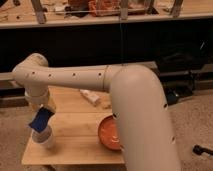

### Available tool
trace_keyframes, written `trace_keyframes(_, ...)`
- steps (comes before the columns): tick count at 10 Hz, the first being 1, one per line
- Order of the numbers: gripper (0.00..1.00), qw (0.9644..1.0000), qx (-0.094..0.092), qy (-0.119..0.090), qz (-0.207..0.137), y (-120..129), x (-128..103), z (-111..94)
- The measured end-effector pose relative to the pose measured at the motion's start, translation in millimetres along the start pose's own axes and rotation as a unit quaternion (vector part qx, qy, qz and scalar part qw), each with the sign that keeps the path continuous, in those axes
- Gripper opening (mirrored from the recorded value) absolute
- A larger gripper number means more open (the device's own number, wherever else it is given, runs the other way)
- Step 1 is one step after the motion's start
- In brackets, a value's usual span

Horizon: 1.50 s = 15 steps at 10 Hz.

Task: Place the white sponge in the ceramic cup

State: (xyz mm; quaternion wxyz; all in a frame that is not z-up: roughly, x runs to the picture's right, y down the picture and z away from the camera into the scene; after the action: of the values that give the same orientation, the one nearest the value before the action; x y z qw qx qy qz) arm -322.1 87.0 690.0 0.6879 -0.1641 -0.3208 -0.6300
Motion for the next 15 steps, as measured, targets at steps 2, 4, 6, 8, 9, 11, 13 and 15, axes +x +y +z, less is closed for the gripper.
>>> trace_keyframes(2, 0.00, 0.9999, 0.000, -0.003, -0.011, -1.3, -2.0, 3.9)
trace_keyframes(4, 0.00, 0.9997, 0.000, -0.005, -0.023, -1.9, -4.2, 7.6)
trace_keyframes(6, 0.00, 0.9994, 0.000, -0.007, -0.034, -4.4, -8.1, 10.7)
trace_keyframes(8, 0.00, 0.9991, -0.001, -0.009, -0.042, -5.2, -9.4, 12.7)
trace_keyframes(9, 0.00, 0.9989, -0.001, -0.009, -0.045, -4.8, -9.5, 13.4)
trace_keyframes(11, 0.00, 0.9985, -0.002, -0.011, -0.054, -4.4, -10.7, 15.8)
trace_keyframes(13, 0.00, 0.9979, -0.003, -0.013, -0.063, -7.1, -13.8, 18.1)
trace_keyframes(15, 0.00, 0.9974, -0.004, -0.014, -0.071, -6.5, -14.6, 19.8)
